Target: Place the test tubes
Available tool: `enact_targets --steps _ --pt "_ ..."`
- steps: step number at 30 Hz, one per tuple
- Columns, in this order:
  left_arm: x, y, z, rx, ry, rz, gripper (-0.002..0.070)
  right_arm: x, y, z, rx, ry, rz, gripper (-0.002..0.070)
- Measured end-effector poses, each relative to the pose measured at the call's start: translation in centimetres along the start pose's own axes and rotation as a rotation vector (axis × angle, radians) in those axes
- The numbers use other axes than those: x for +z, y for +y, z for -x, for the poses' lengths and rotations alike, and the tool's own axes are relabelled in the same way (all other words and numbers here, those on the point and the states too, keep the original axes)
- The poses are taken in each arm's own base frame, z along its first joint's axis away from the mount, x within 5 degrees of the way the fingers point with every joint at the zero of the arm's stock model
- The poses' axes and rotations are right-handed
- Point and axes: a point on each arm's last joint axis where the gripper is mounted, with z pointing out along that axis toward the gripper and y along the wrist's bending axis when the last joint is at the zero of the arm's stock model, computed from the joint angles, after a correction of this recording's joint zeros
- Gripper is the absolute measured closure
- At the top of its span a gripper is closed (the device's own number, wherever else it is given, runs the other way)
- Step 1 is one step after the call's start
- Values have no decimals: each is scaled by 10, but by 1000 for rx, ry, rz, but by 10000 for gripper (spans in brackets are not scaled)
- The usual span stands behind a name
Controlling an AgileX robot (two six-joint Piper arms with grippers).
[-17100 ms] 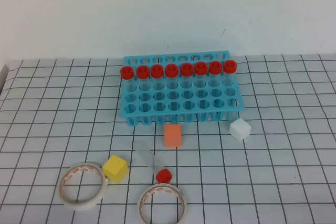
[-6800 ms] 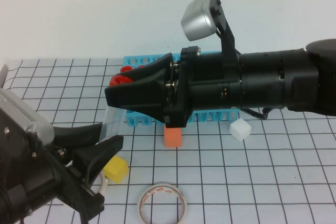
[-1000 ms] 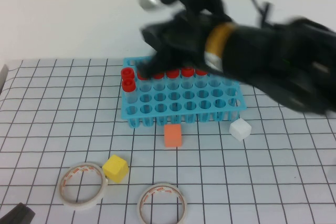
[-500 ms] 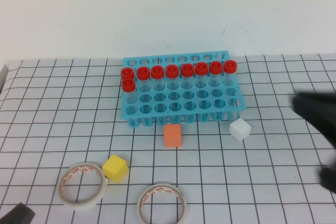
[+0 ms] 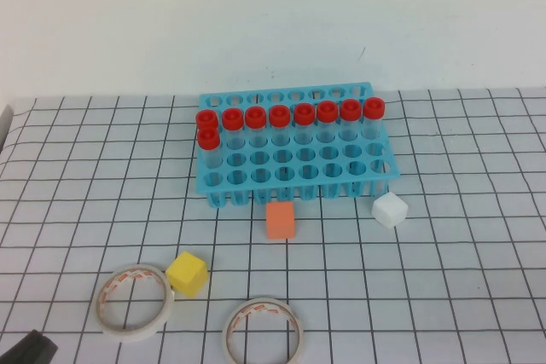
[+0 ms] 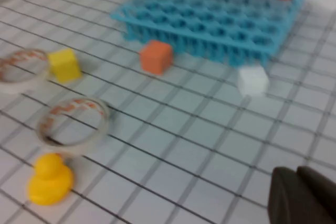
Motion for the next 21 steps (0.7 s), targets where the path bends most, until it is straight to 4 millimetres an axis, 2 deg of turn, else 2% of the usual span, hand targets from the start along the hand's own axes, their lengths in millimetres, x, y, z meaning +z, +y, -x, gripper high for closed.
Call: enact_targets --steps 3,6,9,10,14,17,21 --pt "0 0 0 0 0 0 676 1 -11 -28 53 -10 -95 678" --pt "0 0 0 0 0 0 676 -4 -22 -47 131 -50 -232 678" --pt "0 0 0 0 0 0 676 -11 -30 -58 203 -95 -376 678" --pt "0 0 0 0 0 0 676 -15 -34 -61 221 -130 -482 678" --pt "0 0 0 0 0 0 676 -20 -40 -67 224 -161 -650 678" --pt "0 0 0 0 0 0 676 -20 -41 -74 234 -163 -695 678" --pt "0 0 0 0 0 0 676 -16 -39 -81 248 -165 -651 678"
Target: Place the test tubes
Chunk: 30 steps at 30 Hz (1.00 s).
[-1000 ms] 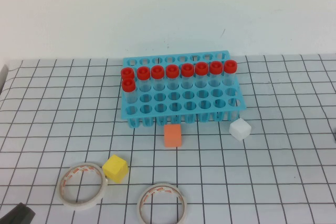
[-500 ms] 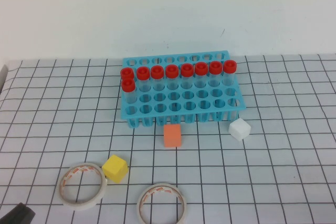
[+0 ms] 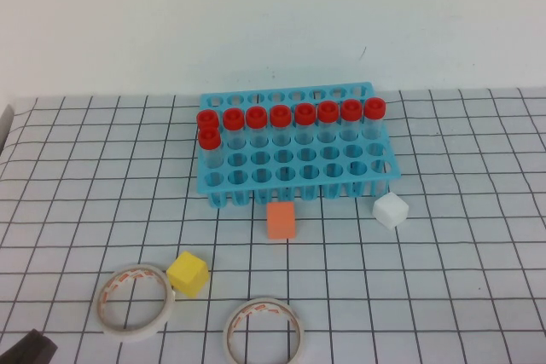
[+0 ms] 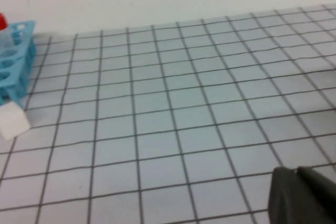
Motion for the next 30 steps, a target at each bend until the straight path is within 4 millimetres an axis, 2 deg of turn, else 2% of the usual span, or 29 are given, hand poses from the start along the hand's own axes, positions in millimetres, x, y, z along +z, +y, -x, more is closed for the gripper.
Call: enact_targets --steps 5,30 --pt "0 0 0 0 0 0 676 3 0 -17 41 27 46 678" --pt "0 0 0 -7 0 0 676 3 -2 -19 100 44 22 678"
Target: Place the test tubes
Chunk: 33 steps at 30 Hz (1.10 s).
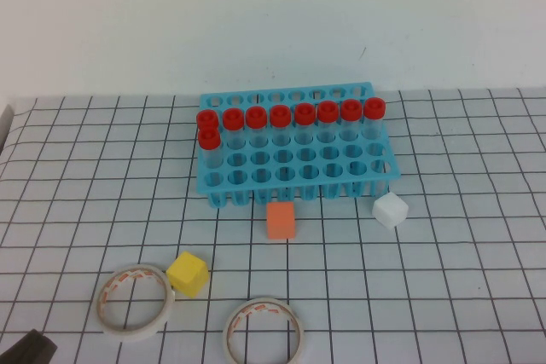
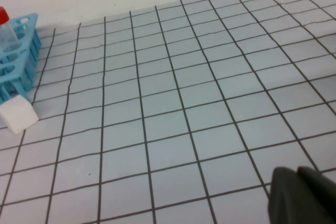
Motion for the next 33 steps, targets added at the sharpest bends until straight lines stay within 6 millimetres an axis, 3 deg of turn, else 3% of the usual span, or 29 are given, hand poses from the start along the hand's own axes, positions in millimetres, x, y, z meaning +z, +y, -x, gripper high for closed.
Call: enact_targets --steps 11,18,20,25,33 --pt "0 1 0 0 0 7 676 0 0 0 2 0 0 678" --pt "-1 11 -2 -39 18 126 676 0 0 0 2 1 0 678" --pt "-1 11 -8 -29 87 138 676 0 0 0 2 2 0 678" --pt "-9 20 -33 -206 338 321 676 0 0 0 2 2 0 678" --pt "-11 25 -36 35 415 371 676 0 0 0 2 3 -1 678"
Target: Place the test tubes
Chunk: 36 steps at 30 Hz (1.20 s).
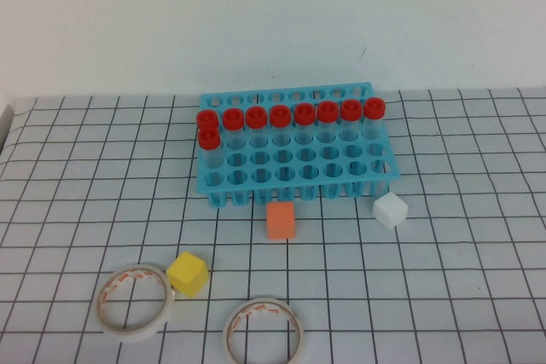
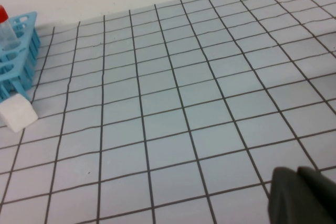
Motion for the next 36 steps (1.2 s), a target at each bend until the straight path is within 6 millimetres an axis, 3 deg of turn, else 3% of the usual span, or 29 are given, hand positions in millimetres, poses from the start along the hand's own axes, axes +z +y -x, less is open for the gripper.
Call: enact_targets --steps 8,20,36 --pt "8 7 -11 -71 -75 161 676 0 0 0 -2 2 -1 678" --pt "8 4 -21 73 38 106 676 0 0 0 -4 5 -3 678" --pt "8 4 -21 79 44 105 676 0 0 0 -6 7 -4 678"
